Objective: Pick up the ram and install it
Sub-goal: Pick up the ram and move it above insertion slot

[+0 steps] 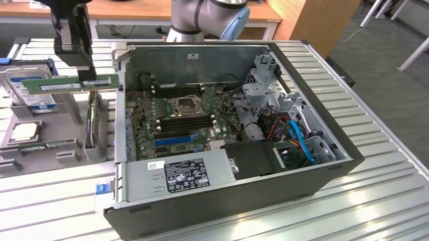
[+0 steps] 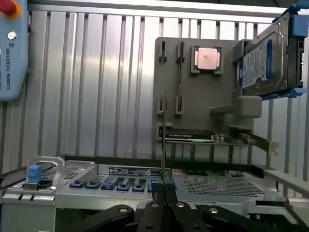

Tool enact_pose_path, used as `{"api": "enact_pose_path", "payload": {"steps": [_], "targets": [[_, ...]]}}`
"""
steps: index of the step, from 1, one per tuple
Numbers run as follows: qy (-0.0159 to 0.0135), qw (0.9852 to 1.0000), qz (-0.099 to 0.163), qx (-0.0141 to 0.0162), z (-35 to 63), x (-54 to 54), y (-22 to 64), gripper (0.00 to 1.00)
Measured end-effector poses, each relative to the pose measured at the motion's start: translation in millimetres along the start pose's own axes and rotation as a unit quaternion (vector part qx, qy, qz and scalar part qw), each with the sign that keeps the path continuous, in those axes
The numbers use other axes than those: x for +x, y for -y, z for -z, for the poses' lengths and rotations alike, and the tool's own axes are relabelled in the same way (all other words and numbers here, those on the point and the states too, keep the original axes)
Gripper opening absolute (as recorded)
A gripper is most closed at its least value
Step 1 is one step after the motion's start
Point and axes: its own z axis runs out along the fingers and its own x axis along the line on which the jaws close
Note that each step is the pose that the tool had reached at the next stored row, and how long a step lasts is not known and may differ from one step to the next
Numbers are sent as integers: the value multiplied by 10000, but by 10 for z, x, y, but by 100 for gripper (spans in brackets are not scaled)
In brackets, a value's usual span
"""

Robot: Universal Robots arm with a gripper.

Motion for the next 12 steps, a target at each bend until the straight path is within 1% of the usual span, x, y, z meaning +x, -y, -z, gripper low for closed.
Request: {"api": "enact_pose_path", "payload": {"steps": [12], "targets": [[0, 10000, 1, 0, 7, 9, 262, 12]]}}
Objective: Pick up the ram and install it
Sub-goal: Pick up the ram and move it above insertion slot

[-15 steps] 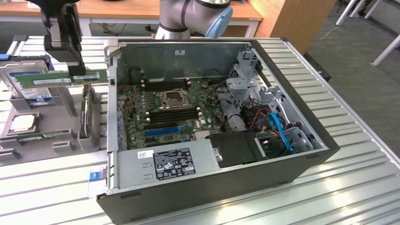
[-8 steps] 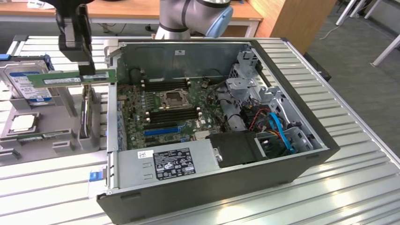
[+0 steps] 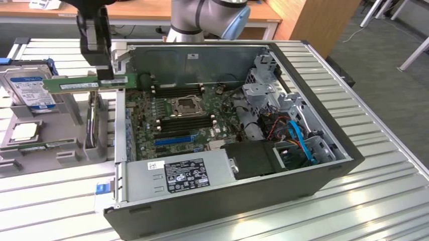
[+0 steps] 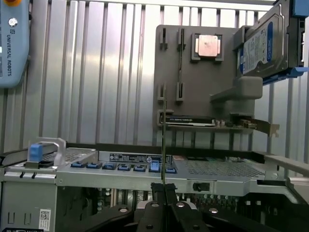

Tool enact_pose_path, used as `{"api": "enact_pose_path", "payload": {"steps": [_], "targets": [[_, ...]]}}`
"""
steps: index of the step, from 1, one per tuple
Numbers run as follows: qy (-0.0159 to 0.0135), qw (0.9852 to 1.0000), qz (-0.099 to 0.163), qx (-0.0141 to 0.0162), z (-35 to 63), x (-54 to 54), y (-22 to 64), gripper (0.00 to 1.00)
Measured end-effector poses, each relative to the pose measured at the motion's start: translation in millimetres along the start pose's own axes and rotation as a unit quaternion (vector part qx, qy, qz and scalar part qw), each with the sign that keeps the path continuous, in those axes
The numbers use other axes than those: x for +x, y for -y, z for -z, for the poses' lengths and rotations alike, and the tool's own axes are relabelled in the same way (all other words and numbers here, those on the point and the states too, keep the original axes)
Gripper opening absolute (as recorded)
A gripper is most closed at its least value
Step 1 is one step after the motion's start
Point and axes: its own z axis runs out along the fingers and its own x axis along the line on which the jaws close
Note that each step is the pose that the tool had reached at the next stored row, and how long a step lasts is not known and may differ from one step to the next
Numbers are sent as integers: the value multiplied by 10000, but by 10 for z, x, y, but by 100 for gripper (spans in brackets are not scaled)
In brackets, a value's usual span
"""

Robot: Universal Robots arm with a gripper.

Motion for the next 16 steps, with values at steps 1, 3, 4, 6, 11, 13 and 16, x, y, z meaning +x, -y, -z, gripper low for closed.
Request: {"api": "enact_pose_path", "payload": {"steps": [1, 3, 4, 6, 11, 13, 16], "targets": [[0, 10000, 0, 0, 1, 1, 22, 12], [0, 10000, 1, 0, 2, 2, 65, 12], [-1, 10000, 1, 0, 3, 3, 87, 12], [-1, 10000, 1, -1, 4, 4, 132, 12], [0, 10000, 2, 0, 7, 8, 248, 12], [0, 10000, 2, 0, 8, 10, 296, 12], [0, 10000, 2, 0, 11, 12, 372, 12]]}}
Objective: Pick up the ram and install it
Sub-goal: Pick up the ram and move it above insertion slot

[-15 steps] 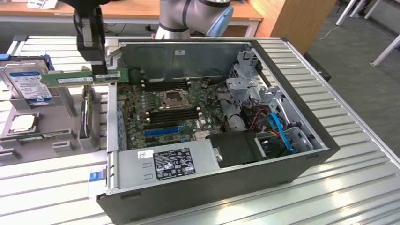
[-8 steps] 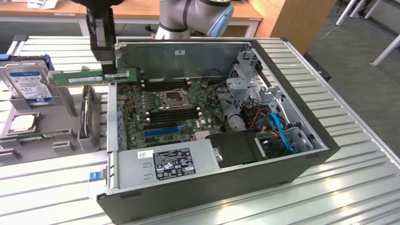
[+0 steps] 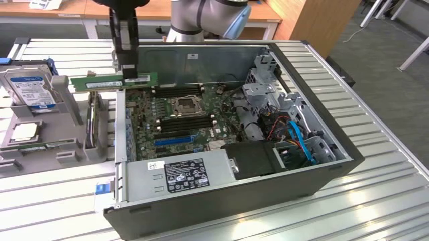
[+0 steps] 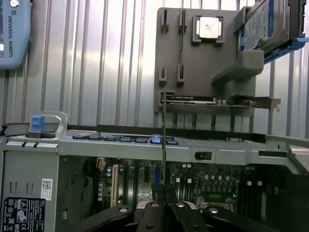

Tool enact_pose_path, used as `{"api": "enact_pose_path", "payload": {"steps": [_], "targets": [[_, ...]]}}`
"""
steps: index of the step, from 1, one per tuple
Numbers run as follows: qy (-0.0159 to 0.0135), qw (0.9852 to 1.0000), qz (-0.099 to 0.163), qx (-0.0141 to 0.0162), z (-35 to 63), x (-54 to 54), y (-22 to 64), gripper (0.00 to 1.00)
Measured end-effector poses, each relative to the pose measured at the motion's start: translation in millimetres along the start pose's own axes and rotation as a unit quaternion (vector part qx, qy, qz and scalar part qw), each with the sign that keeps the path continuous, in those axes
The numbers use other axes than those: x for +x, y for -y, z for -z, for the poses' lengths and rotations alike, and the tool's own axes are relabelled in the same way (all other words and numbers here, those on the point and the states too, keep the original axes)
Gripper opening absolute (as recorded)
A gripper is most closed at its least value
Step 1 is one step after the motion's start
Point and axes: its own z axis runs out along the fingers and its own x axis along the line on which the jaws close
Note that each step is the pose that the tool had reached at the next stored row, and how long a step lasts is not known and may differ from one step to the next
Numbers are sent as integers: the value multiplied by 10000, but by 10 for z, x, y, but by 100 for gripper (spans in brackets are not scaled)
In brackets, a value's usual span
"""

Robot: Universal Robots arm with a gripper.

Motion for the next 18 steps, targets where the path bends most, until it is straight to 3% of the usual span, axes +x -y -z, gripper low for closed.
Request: {"api": "enact_pose_path", "payload": {"steps": [18], "targets": [[-1, 10000, 4, 0, 13, 15, 455, 12]]}}
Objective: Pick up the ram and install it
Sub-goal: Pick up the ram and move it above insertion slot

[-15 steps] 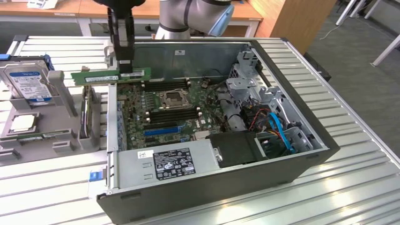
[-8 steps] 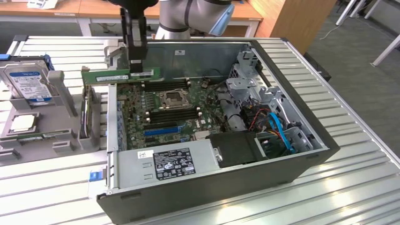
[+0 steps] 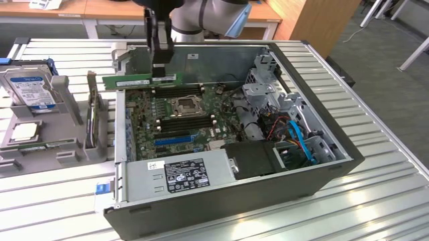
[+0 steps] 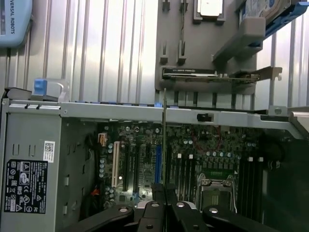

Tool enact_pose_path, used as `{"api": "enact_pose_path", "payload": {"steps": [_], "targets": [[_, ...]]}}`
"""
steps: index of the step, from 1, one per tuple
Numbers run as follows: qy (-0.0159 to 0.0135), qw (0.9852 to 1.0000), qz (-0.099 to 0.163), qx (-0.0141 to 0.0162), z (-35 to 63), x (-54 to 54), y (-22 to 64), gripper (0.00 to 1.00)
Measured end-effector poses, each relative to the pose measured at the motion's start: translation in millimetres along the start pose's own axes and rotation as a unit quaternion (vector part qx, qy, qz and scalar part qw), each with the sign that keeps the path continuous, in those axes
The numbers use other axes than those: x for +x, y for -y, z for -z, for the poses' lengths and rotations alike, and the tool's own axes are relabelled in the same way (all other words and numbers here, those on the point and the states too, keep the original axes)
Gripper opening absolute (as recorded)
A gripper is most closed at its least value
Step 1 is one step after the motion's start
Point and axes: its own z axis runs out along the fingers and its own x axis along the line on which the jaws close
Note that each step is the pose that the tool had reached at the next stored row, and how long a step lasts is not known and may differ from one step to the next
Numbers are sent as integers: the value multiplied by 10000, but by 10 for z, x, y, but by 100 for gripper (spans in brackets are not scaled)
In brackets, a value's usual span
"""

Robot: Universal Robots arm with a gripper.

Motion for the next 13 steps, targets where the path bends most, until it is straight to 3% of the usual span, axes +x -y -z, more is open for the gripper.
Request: {"api": "enact_pose_path", "payload": {"steps": [13], "targets": [[1, 10000, 1, 0, 9, 11, 329, 12]]}}
